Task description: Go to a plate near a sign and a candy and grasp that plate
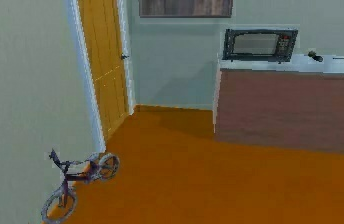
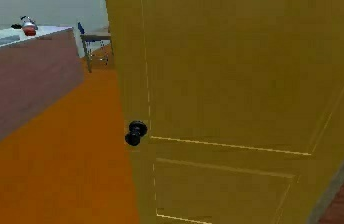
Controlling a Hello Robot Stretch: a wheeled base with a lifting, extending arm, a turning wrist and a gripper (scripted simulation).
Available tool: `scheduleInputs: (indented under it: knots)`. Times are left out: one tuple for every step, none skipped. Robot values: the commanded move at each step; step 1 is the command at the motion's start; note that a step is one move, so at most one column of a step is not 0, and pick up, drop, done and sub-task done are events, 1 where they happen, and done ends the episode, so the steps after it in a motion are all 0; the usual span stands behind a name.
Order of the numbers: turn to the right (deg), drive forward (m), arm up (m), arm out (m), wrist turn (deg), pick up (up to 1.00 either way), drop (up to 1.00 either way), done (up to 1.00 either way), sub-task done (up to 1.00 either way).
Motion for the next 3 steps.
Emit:
scheduleInputs:
  knots:
    - [-9.0, 0.00, 0.00, 0.00, 0.0, 0.00, 0.00, 0.00, 0.00]
    - [0.0, 0.65, 0.00, 0.00, 0.0, 0.00, 0.00, 0.00, 0.00]
    - [45.0, 0.00, 0.00, 0.00, 0.0, 0.00, 0.00, 0.00, 0.00]
